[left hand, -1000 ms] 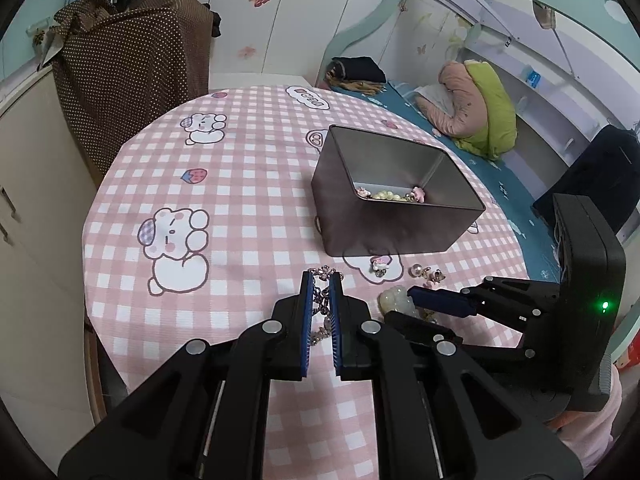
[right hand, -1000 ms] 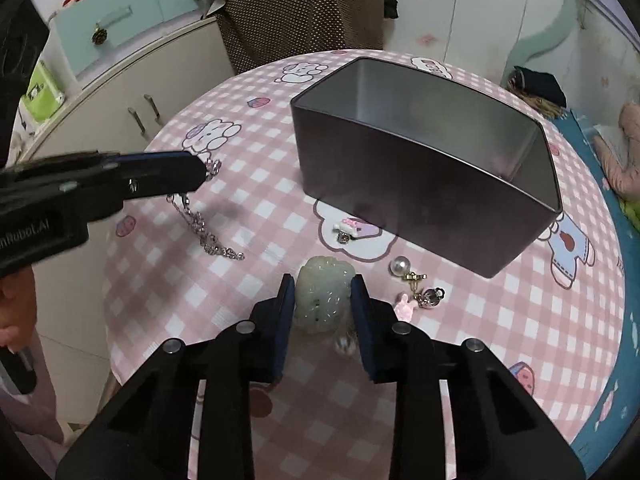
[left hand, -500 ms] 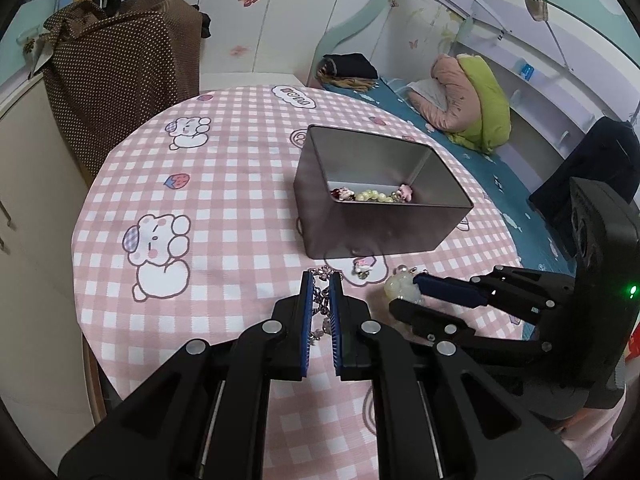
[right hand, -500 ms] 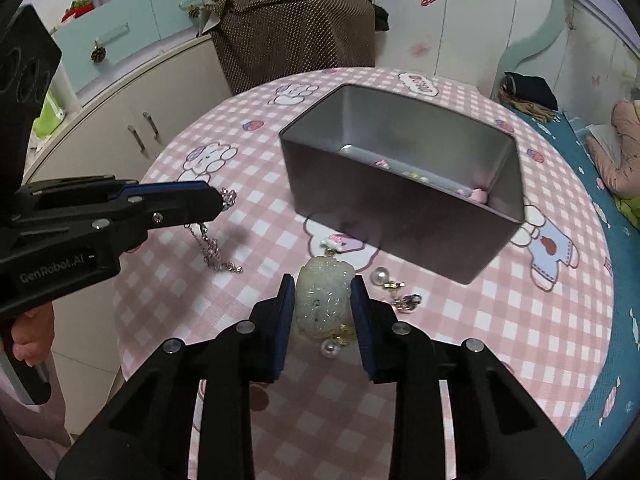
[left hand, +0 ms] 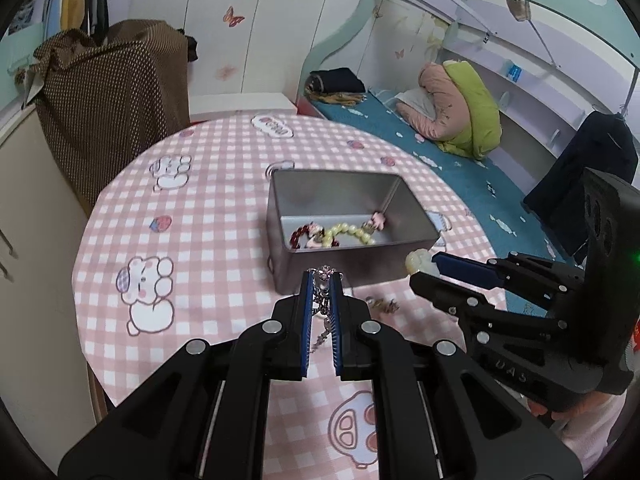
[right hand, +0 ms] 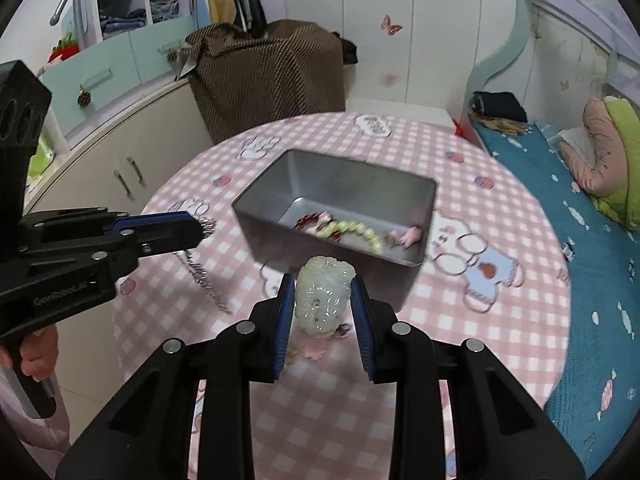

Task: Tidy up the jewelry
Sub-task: 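Lower the jade pendant and silver chain into the tin and open both grippers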

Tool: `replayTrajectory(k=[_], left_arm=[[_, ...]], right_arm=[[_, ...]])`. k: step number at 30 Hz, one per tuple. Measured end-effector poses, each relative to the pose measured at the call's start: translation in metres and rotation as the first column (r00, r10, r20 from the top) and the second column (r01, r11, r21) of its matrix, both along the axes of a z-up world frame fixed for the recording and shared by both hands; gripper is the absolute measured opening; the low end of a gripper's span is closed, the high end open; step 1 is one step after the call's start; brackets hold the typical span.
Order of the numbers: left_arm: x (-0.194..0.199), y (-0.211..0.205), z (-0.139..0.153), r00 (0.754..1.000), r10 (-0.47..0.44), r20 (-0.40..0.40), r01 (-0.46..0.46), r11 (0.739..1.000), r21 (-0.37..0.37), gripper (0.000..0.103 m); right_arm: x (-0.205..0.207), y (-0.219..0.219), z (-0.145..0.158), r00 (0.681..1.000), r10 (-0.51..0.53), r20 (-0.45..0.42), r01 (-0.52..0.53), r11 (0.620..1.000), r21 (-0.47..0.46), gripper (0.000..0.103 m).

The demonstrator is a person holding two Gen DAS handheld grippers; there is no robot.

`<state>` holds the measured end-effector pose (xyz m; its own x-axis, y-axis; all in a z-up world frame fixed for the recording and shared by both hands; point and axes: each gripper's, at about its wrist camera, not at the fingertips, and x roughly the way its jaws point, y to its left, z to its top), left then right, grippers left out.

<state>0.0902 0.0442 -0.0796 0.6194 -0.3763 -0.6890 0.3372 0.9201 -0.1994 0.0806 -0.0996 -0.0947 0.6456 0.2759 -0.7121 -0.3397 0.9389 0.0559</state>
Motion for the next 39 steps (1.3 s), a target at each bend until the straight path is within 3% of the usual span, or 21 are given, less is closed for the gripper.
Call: replayTrajectory(k=[26,32,39], left_arm=[[0.021,-0.024,0.095,0.978,-0.012,0.211,0.016,1.0,-0.018,0.008],[0.041,-0.031,0.089,0.983,-0.007,0.182,0.012,1.0,-0.025,0.008],[0.074,-0.033,0.052,0.997,0.008,0.079,-0.007,1.0,-0.014,0.008]], right_arm=[[0.026,-0.021,0.058,0.987,-0.02,0.158,0.013,0.999,0.044,0.027],[0.042,-0.021,0.056,0.989,-0.022,0.146,0.015,0.999,0.048,0.027],[0.064,-0.02,0.035,0.997,-0.026,0.076,0.022,0.998,0.053,0.028]])
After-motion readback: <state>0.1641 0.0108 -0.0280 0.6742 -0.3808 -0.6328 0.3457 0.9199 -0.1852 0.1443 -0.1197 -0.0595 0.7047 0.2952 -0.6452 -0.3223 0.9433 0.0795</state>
